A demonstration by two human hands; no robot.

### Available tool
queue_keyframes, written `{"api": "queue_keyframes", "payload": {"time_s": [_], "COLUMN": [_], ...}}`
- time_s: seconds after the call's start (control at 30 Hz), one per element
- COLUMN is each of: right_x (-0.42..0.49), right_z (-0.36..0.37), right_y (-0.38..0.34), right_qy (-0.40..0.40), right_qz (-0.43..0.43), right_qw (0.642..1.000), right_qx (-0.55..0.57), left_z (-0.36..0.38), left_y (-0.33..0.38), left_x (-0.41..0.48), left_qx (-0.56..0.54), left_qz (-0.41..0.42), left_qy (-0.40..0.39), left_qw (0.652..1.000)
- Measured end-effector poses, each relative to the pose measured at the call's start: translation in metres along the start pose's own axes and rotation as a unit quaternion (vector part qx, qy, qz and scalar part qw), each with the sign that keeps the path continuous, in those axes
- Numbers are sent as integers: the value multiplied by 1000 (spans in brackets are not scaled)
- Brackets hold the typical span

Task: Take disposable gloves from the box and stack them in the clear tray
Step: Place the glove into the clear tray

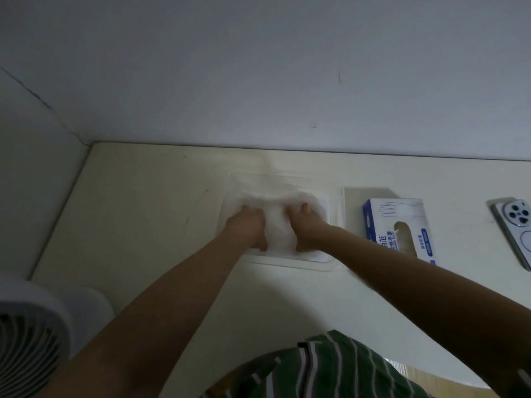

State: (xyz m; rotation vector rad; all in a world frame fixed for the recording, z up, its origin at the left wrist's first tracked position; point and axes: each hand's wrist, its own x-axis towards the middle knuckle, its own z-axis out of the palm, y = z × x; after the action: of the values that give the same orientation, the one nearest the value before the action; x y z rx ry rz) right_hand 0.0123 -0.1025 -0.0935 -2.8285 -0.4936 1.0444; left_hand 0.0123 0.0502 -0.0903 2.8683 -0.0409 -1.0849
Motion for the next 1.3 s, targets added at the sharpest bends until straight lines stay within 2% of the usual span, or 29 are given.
{"api": "queue_keyframes", "payload": {"time_s": [0.1, 0.2, 0.3, 0.4, 0.5, 0.63, 0.73, 0.8, 0.97, 1.07, 1.13, 1.23, 1.3], "right_x": [-15, -36, -61, -81, -97, -111, -108, -101, -91, -91, -95, -100, -102], "right_z": [-27, -55, -73, -68, -40, 6, 28, 36, 43, 40, 36, 24, 14], "right_y": [6, 16, 45, 92, 142, 182, 189, 189, 191, 198, 204, 212, 217], "right_qy": [29, 132, 242, 297, 260, 169, 121, 133, 171, 155, 179, 273, 280], "right_qz": [-40, -77, -59, 7, 96, 177, 158, 149, 135, 120, 96, 60, 50], "right_qw": [998, 979, 940, 924, 931, 955, 975, 979, 976, 980, 973, 928, 920], "right_qx": [27, 133, 233, 241, 237, 167, 93, 44, -1, 34, 107, 245, 269], "left_z": [-21, -34, -45, -51, -46, -17, 9, 21, 27, 27, 27, 27, 28], "left_y": [9, 29, 66, 114, 165, 210, 226, 231, 237, 238, 239, 240, 241], "left_x": [-13, -22, -29, -33, -33, -21, -9, -2, 5, 5, 5, 4, 4], "left_qx": [28, -16, -95, -162, -215, -188, -142, -125, -103, -94, -86, -76, -70], "left_qz": [-8, -12, 39, 107, 177, 219, 211, 190, 164, 156, 155, 159, 159], "left_qy": [63, 198, 294, 323, 281, 155, 82, 45, 48, 54, 60, 65, 62], "left_qw": [998, 980, 950, 926, 918, 945, 964, 973, 980, 982, 982, 982, 983]}}
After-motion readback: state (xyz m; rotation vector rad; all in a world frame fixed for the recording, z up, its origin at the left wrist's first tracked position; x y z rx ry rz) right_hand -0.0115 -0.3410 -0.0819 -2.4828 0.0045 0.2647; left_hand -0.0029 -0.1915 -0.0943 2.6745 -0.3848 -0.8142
